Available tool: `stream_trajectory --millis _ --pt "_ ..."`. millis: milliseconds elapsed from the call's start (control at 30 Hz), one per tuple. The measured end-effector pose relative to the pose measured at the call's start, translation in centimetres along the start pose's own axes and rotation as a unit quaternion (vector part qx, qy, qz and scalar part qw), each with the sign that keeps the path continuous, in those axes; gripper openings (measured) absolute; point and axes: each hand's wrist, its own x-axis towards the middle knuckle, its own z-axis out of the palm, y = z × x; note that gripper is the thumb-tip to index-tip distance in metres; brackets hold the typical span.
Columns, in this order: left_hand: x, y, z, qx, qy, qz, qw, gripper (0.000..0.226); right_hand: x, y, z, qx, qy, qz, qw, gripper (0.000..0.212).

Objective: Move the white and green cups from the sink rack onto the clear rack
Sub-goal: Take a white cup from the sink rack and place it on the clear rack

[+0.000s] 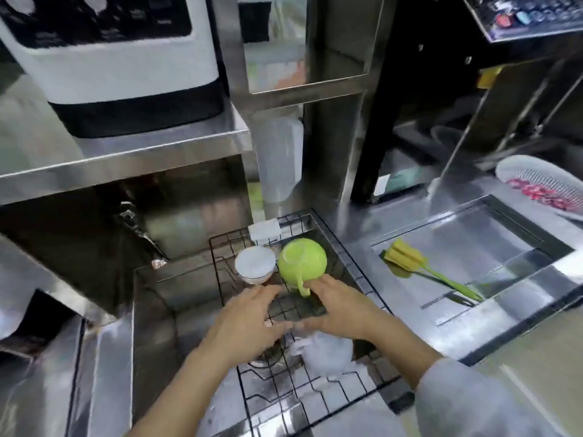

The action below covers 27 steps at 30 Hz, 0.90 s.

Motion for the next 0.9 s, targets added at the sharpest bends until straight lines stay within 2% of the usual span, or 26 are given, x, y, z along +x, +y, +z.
stream_trajectory --millis 100,233,333,433,600,733,900 --pt "0.3 1.0 2.7 0.020 -0.096 -0.019 0.995 0.071 -0.4 1.4 0.8 -0.029 -0.101 0.011 0.994 0.091" --pt "0.2 1.7 5.2 0.053 -0.152 -0.024 0.987 0.037 -0.7 2.4 2.2 -0.061 -0.219 0.043 0.973 0.101" --pt "-0.1 2.0 6.3 0.039 -0.165 -0.032 0.985 0.023 -0.7 2.6 3.3 -0.091 -0.201 0.053 0.974 0.101" --pt "0.0 1.8 6.7 0.023 -0.134 -0.042 0.990 0.006 -0.8 2.4 3.8 -0.102 -0.178 0.062 0.977 0.101" --pt "-0.1 1.1 6.8 -0.004 -0.121 -0.050 0.991 0.032 -0.8 2.0 3.3 -0.094 -0.180 0.051 0.978 0.093" --pt "-0.7 1.1 5.5 -0.017 -0.083 -0.041 0.996 0.016 -0.7 1.0 2.3 -0.098 -0.157 0.036 0.982 0.086" --pt "-2.0 1.2 0.9 -0.077 0.004 -0.046 0.996 0.010 -0.7 -2.4 -1.2 -0.107 -0.101 0.004 0.989 0.088"
